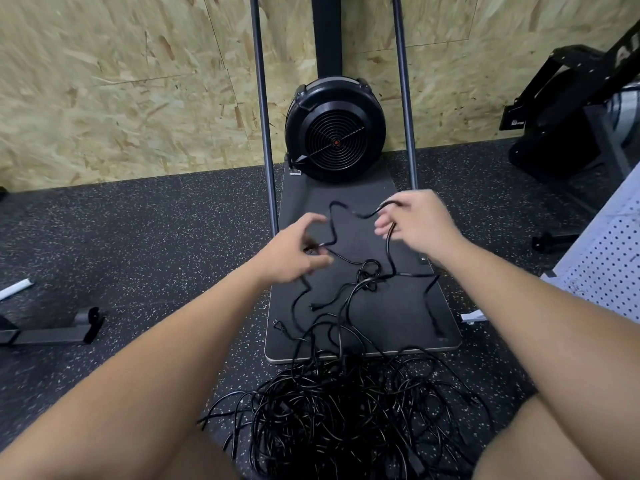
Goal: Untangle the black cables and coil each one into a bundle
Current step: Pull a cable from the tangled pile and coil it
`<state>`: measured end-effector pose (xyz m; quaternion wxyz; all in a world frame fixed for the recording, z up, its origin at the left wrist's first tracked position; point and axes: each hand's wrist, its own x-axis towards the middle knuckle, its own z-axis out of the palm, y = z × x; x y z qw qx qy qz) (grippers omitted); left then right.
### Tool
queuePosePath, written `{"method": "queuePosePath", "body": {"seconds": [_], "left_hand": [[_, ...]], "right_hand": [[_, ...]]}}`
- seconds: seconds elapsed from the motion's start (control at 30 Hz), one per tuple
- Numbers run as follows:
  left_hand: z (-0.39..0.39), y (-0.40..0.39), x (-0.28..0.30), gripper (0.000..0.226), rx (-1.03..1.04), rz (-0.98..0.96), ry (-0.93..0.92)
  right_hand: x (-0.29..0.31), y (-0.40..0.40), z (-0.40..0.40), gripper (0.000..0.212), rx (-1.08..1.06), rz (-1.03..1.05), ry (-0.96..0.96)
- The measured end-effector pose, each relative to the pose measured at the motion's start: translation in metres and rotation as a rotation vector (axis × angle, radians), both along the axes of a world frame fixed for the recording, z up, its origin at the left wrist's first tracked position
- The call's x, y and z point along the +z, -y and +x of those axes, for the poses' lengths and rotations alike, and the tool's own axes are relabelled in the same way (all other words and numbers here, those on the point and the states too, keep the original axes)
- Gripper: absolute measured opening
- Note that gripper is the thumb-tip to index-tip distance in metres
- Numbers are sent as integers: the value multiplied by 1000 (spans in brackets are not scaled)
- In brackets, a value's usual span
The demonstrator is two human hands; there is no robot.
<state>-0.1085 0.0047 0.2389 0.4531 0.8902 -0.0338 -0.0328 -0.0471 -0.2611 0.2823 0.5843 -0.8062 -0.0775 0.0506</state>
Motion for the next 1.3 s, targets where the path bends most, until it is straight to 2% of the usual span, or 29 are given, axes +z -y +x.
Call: {"method": "queuePosePath", "body": {"seconds": [0.07, 0.13, 0.27, 0.33, 0.4, 0.43, 0.53, 0.57, 0.73, 0.9, 0.97, 1.03, 1.07, 1.13, 1.17, 1.23, 1.3], "left_hand": [[4, -22, -14, 47, 104, 246, -3], [4, -40, -22, 38, 212, 312, -35], [-1, -44, -22, 64, 271, 397, -85], [0, -37, -22, 68, 280, 435, -86], [0, -25, -18, 62, 246, 400, -114], [-1, -17, -16, 57, 196, 312, -149], [-8, 15, -10, 31, -19, -143, -331], [-10, 25, -11, 23, -80, -227, -351], [-12, 62, -37, 46, -233, -137, -138], [-6, 60, -47, 21, -213, 120, 2], [-5, 57, -45, 23, -206, 126, 17], [-6, 56, -41, 20, -205, 105, 34], [-7, 56, -39, 17, -210, 94, 45], [-8, 55, -36, 15, -214, 85, 69], [-7, 53, -36, 15, -210, 83, 76], [-4, 51, -37, 16, -189, 71, 78], [-2, 49, -36, 18, -148, 53, 73]], "right_hand": [[7, 11, 7, 24, -151, 184, -62], [4, 21, 10, 22, -191, 224, -97], [-2, 24, 9, 19, -178, 281, -207], [-1, 22, 9, 18, -178, 336, -246], [0, 21, 10, 16, -162, 376, -287], [0, 20, 9, 15, -148, 391, -311], [-1, 14, 6, 16, -130, 423, -370], [-2, 11, 5, 16, -125, 435, -384], [-2, 0, 2, 19, -61, 523, -422], [-3, -1, 2, 17, -36, 571, -410], [-3, 1, 2, 16, -30, 560, -374], [-7, 2, 4, 21, -40, 455, -305], [-10, 3, 5, 31, -48, 334, -242], [-18, 5, 9, 61, -45, -27, -88], [-20, 5, 8, 69, -27, -202, -13], [-22, 6, 4, 69, 21, -446, 137], [-21, 8, 2, 51, 123, -534, 297]]}}
